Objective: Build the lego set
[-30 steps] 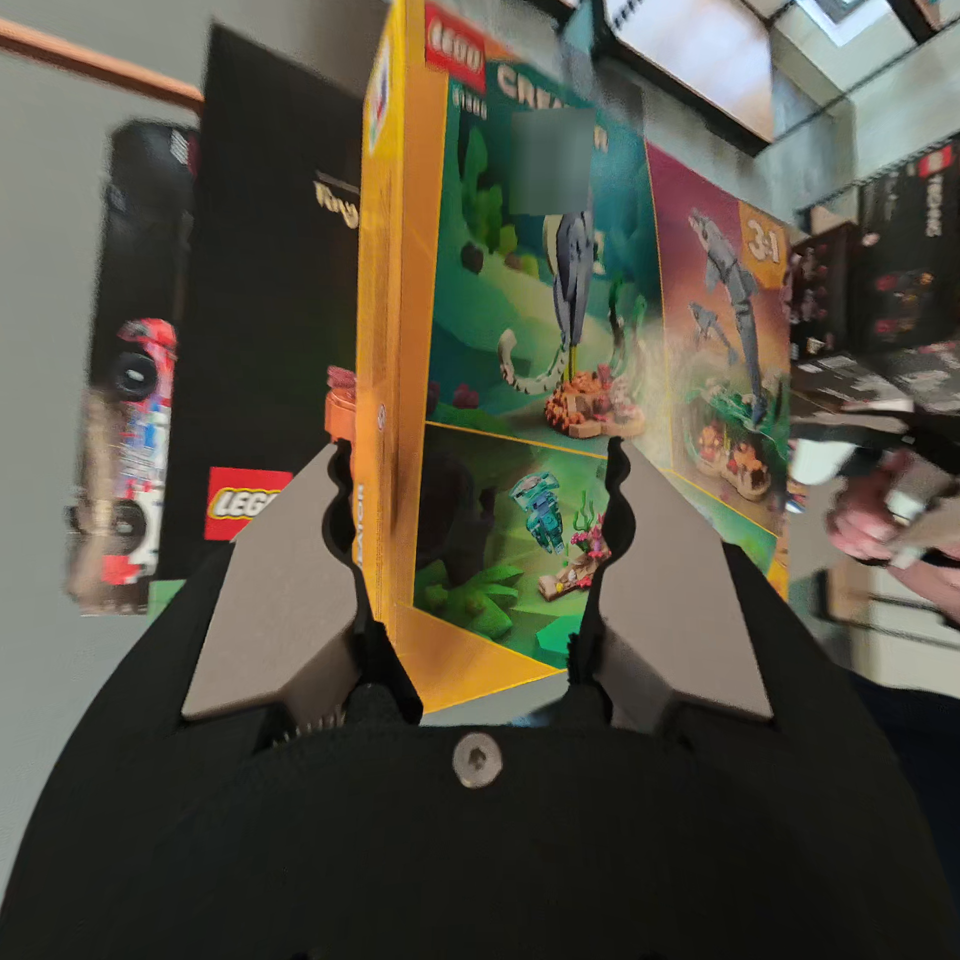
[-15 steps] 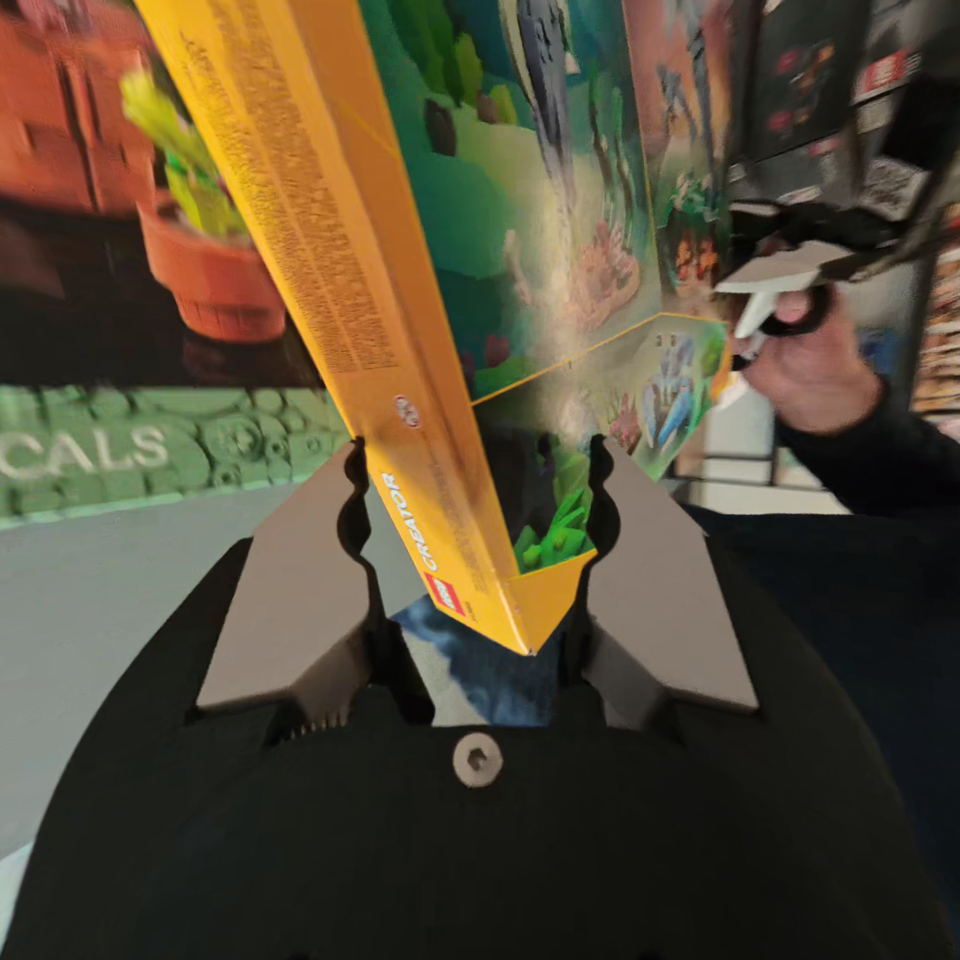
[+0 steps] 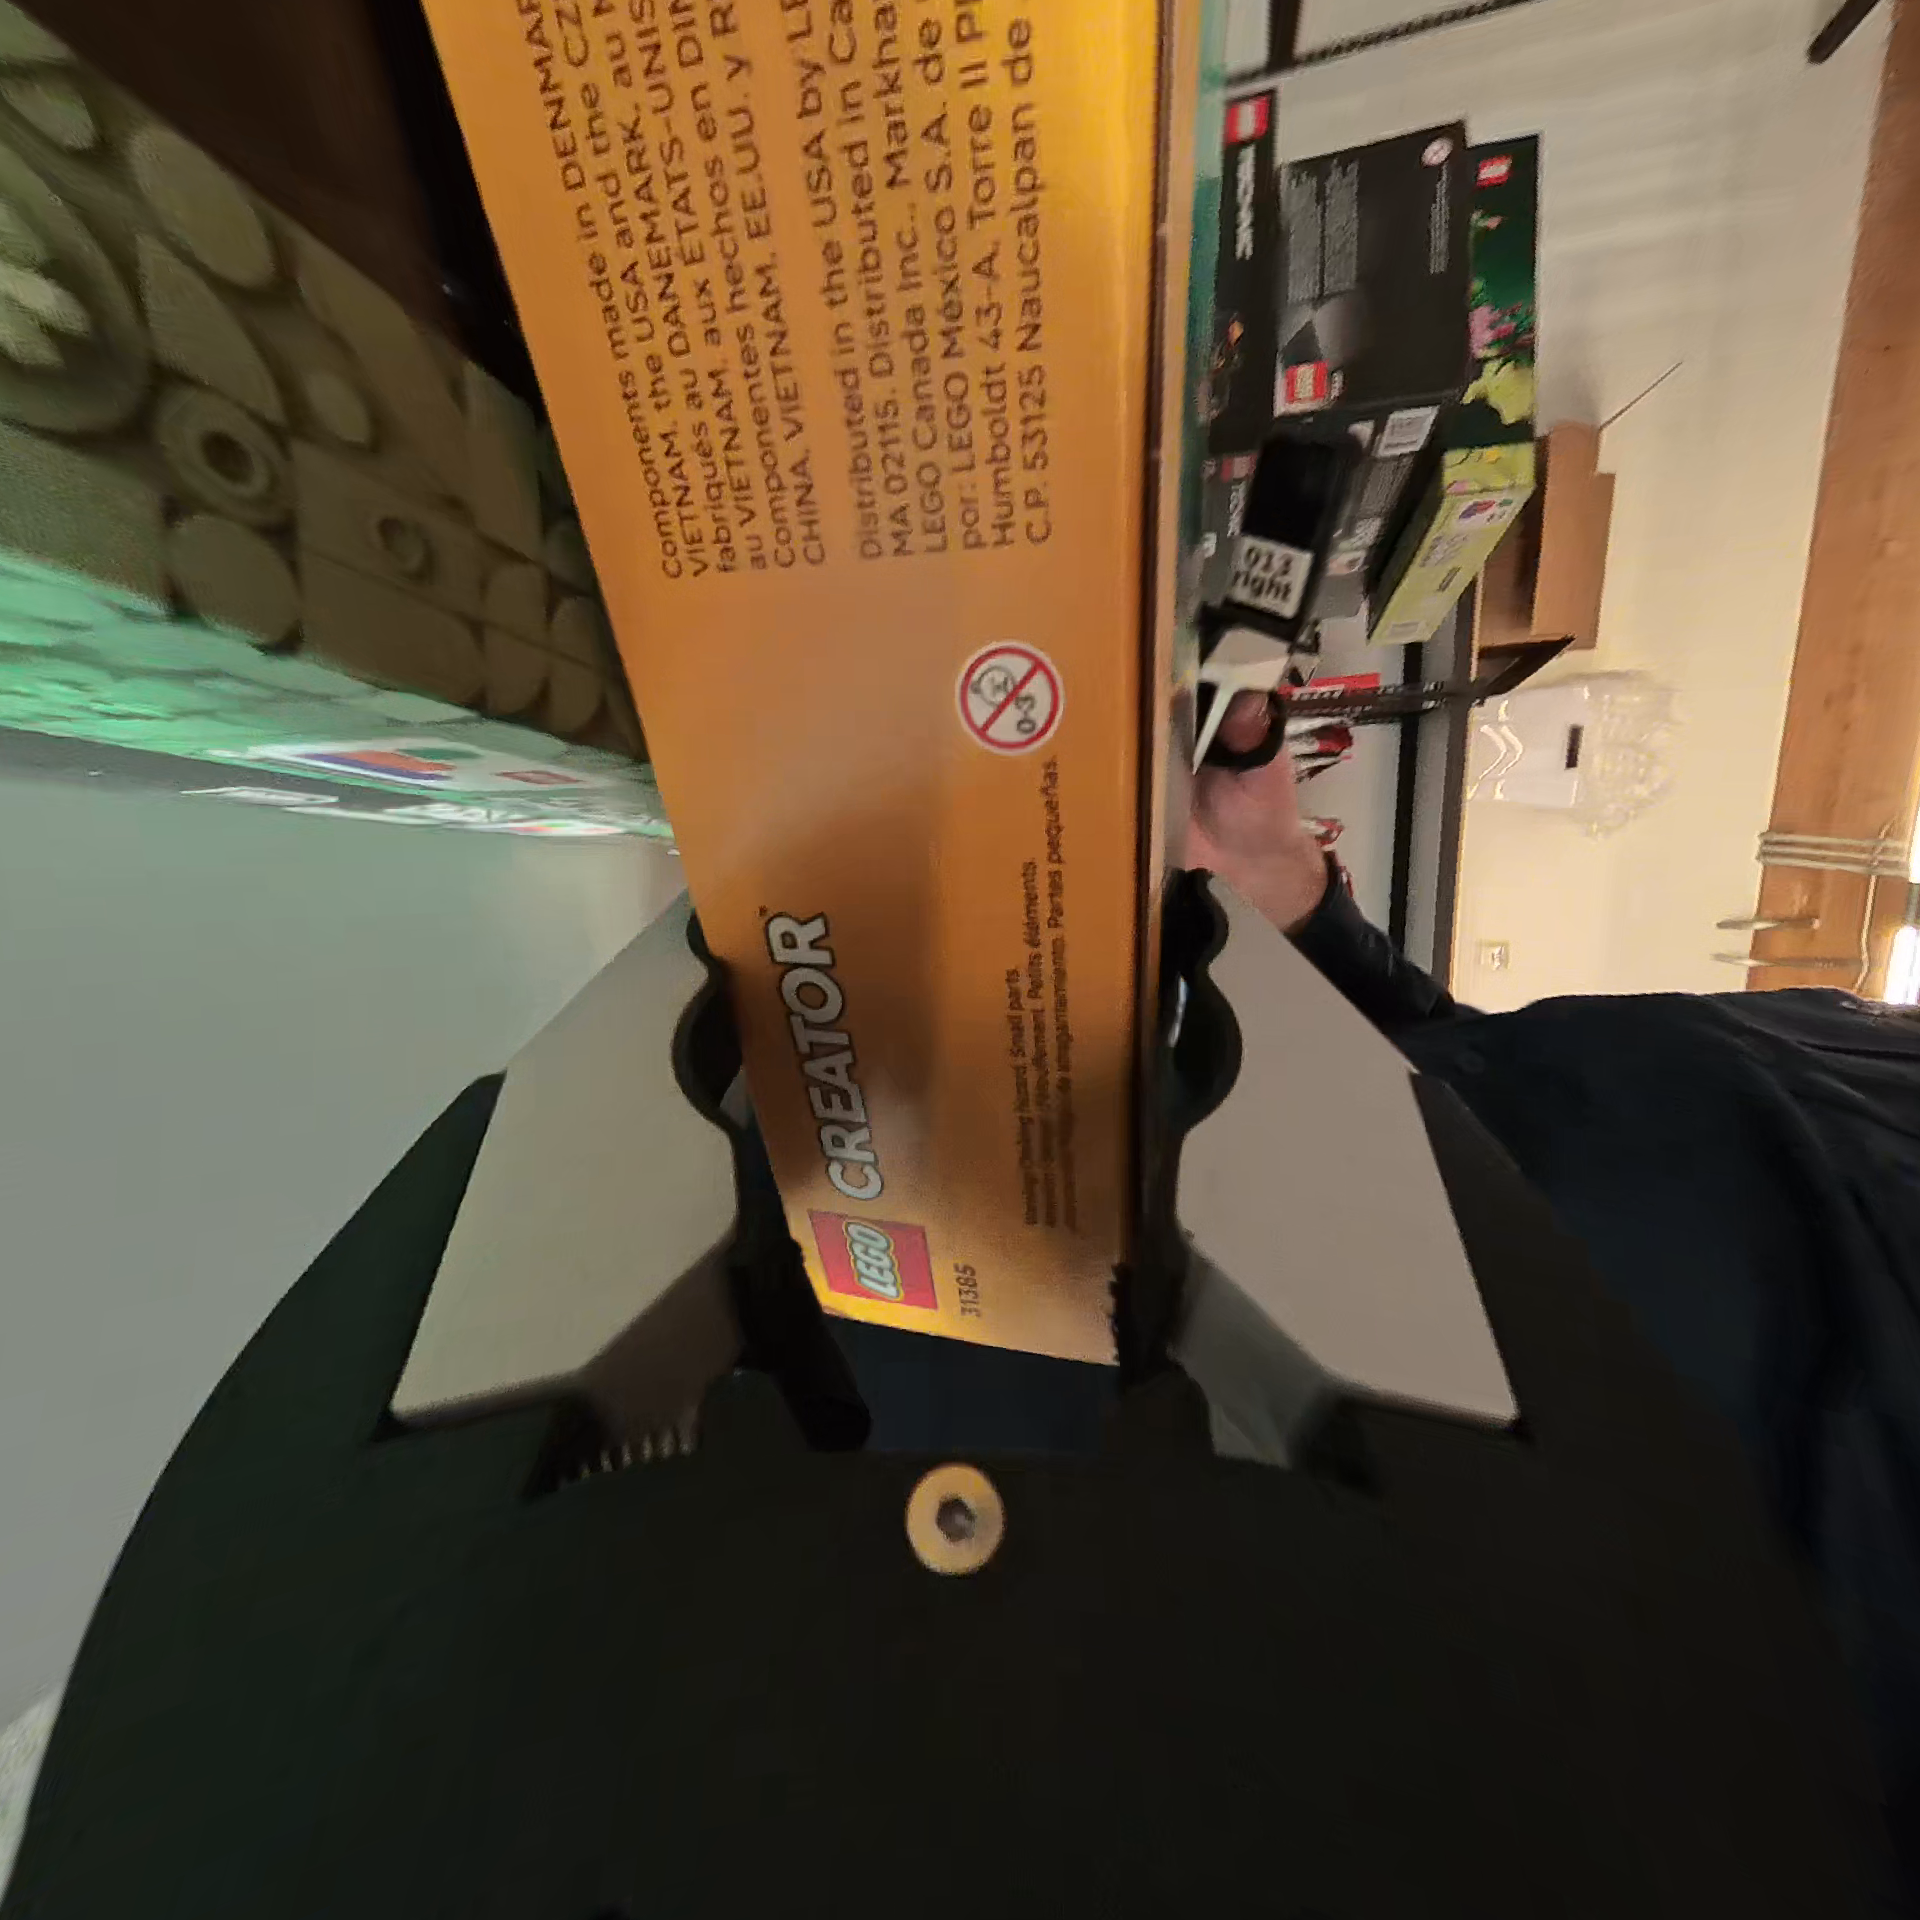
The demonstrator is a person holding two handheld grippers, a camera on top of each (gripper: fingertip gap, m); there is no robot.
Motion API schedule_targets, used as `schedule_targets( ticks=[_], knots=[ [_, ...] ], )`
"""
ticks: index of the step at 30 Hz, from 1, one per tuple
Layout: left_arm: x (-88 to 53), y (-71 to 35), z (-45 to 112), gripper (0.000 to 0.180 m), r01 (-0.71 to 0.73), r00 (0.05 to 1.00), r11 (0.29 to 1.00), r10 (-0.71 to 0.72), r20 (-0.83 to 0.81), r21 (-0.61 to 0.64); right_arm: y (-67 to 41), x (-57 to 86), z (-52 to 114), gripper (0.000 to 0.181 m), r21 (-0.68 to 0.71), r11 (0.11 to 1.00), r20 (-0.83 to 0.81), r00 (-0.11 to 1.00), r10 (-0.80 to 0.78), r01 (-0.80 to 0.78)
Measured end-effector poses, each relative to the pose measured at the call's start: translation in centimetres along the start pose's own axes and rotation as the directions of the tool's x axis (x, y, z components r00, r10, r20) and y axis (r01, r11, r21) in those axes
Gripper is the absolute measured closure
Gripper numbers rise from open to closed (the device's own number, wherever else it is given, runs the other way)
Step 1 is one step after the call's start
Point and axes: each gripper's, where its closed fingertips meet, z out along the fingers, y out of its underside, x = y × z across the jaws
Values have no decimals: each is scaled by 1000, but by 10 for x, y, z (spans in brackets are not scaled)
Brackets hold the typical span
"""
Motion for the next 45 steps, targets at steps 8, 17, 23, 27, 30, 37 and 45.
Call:
schedule_targets(
  ticks=[8, 17, 23, 27, 30, 37, 45],
  knots=[
    [10, 22, 5, 97, -44, 999, 999, 44, -8, 23, 13, -8, -12, 88, 4, 999, -22, 999, -39, 39],
    [62, 11, 1, 97, -149, 987, 986, 152, -43, 77, -23, -57, -40, 88, 49, 985, -24, 986, -164, 165],
    [139, -28, 1, 97, -326, 940, 939, 334, -68, 108, -70, -113, -85, 88, 144, 945, -61, 956, -287, 293],
    [199, -58, 20, 97, -431, 891, 897, 440, -113, 96, -103, -147, -135, 88, 213, 908, -127, 931, -341, 362],
    [240, -74, 46, 97, -497, 851, 865, 501, -157, 67, -123, -164, -179, 88, 262, 879, -183, 915, -361, 399],
    [330, -94, 133, 96, -595, 773, 803, 559, -300, -36, -153, -190, -303, 89, 390, 808, -312, 889, -336, 442],
    [397, -92, 256, 95, -658, 729, 733, 563, -389, -171, -156, -169, -435, 87, 498, 765, -403, 890, -213, 409]
  ],
)
